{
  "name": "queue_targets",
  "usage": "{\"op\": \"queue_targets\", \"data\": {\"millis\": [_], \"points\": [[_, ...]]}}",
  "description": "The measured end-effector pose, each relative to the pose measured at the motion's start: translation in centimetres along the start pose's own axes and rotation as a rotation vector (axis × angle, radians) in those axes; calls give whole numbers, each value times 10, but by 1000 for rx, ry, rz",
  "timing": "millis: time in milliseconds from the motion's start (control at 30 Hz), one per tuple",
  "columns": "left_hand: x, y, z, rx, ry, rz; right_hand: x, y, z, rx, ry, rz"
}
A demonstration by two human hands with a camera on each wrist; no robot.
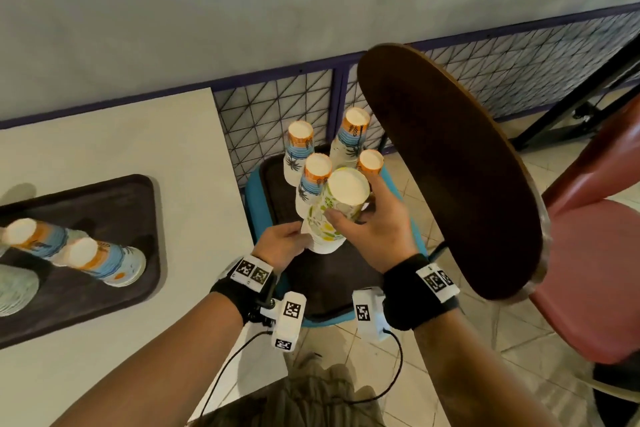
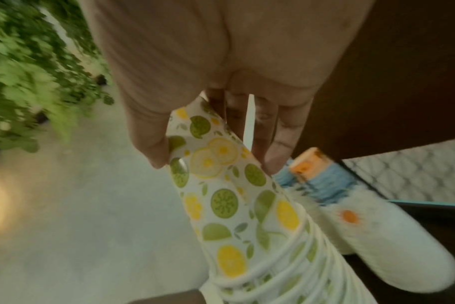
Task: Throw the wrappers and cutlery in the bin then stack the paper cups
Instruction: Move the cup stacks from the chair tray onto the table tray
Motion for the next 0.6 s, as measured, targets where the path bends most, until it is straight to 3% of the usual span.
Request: {"op": "queue_targets", "data": {"millis": [267, 600], "points": [[84, 72, 103, 13, 92, -248, -27, -134, -47, -2, -65, 225], [193, 142, 280, 17, 373, -448, -25, -318, -174, -107, -191, 401]]}}
Point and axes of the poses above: each hand's wrist, its own x-axis away from the middle knuckle, its own z-axis out of the back of the hand, y = z × x, the point moved 2 cm from there along -x, towards the middle knuckle, and after that the axes turned 12 degrees about x, right-handed, at the moved point
